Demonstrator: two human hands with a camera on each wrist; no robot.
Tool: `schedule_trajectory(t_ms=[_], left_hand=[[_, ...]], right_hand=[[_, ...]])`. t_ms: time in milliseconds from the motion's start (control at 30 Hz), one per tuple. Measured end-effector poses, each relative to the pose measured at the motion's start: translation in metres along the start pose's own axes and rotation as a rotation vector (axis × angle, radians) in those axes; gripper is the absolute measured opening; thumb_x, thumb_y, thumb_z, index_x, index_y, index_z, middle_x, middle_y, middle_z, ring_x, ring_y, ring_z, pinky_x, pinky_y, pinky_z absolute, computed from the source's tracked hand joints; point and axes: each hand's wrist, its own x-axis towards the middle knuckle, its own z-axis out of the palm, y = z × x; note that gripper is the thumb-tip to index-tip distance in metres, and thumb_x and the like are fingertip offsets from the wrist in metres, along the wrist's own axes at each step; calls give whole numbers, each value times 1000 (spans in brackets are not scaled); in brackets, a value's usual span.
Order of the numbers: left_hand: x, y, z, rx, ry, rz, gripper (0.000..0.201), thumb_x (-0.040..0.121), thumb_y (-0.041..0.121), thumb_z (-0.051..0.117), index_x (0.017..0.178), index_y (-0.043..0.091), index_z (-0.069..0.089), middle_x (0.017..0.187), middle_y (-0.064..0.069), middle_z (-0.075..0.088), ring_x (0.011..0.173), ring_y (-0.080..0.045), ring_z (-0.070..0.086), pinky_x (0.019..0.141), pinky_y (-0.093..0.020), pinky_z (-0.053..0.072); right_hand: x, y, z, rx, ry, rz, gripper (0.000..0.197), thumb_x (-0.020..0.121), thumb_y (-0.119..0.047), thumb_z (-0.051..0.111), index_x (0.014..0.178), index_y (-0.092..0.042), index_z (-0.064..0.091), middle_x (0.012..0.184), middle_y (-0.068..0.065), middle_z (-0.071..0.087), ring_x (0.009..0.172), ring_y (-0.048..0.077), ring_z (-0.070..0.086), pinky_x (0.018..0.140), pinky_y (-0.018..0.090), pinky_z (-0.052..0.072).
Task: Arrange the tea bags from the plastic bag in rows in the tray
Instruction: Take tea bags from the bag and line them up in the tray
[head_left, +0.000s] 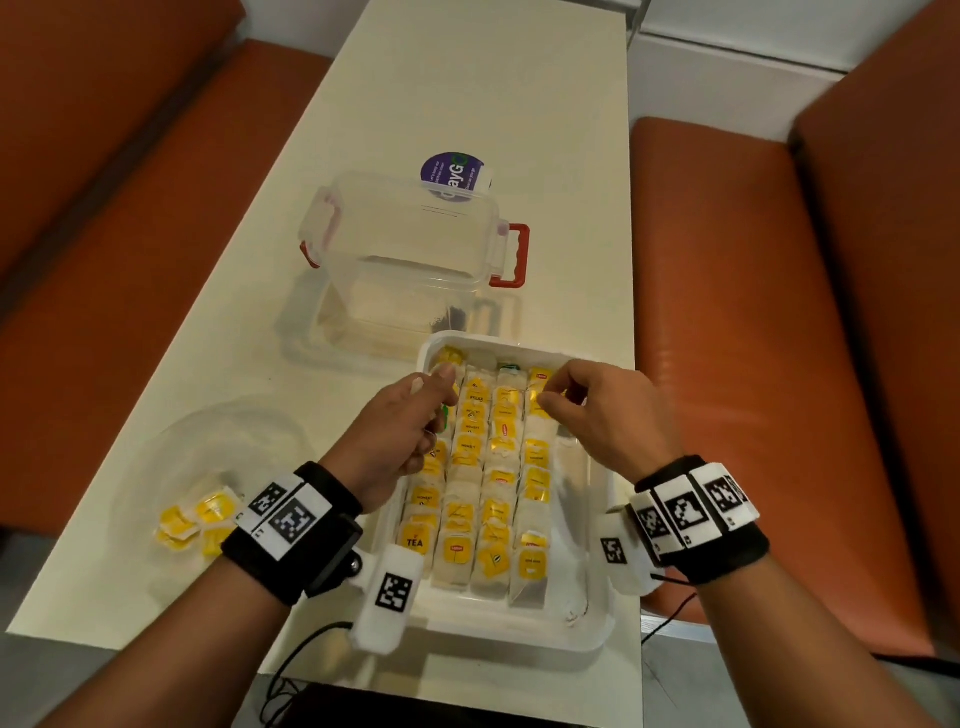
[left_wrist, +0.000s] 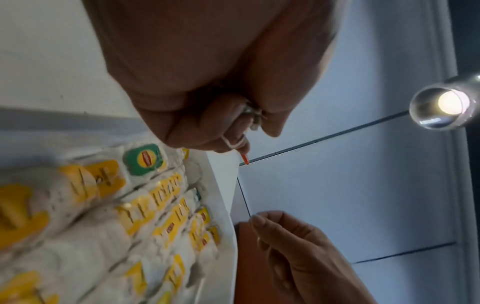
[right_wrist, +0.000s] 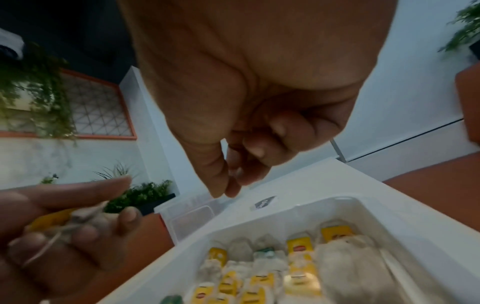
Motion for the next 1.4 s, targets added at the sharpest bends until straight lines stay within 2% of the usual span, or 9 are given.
schedule_trajectory(t_ms=[100,300,433,600,733,933,1067,1233,1400], left_hand=[[-3,2,7,-189,-44,-83,52,87,66,51,97,15,62,66,3,49,51,-8,37,42,-18,28],[-15,3,30,-401,-163,-128,57,97,63,38,105,14,66,71,-3,60,51,-10,46,50,-24,35],[-21,5,38,-356,-208,-126,53,102,58,33,111,18,67,76,2,69,55,-9,46,57,-27,33],[-19,2,35,-375,-194,-121,52,104,54,34,119,16,65,95,-5,68,61,-13,50,59,-29,37],[-17,0,36,-338,-194,-80,54,104,53,33,99,20,75,77,-1,61,51,-12,43,58,-31,36],[-9,-3,31,-320,-256,-100,71,97,68,33,121,13,70,94,-6,54,60,-11,42,56,-27,36],[-3,-1,22,-309,-236,-154,72,85,80,40,107,16,66,74,1,48,56,-10,38,47,-22,29],[0,-1,22,-142,-244,-82,32,84,44,68,102,18,64,76,5,58,52,-5,38,43,-16,23],[3,-3,27,-97,-213,5,8,92,23,67,85,23,64,72,5,61,49,-4,39,40,-15,26]], right_hand=[[-15,-19,-3,211,-64,-85,12,87,-46,71,81,-36,68,80,-13,69,74,4,62,66,31,51],[-41,-51,0,514,-130,-167,25,80,-42,81,96,-27,69,79,-27,69,74,-9,62,65,12,41],[-41,-53,3,510,-84,-119,34,78,-50,80,105,-35,66,81,-15,70,70,-5,60,66,20,42],[-43,-51,0,490,-95,-143,43,74,-50,82,109,-32,64,85,-14,68,68,-5,57,65,23,42],[-44,-50,7,434,-71,-196,27,78,-39,82,98,-31,66,86,-17,66,69,-2,56,65,26,47],[-37,-47,3,449,40,-166,5,87,-40,69,84,-43,67,71,-13,66,66,5,59,64,34,51],[-30,-37,-10,587,-37,-122,4,92,-23,71,91,-27,72,68,-3,72,56,8,63,60,30,50],[-26,-28,-18,680,-66,-141,4,89,-21,75,93,-20,76,79,0,76,75,16,73,70,35,60],[-20,-20,-16,658,-58,-105,8,89,-16,74,95,-22,74,79,1,75,74,20,73,70,41,61]])
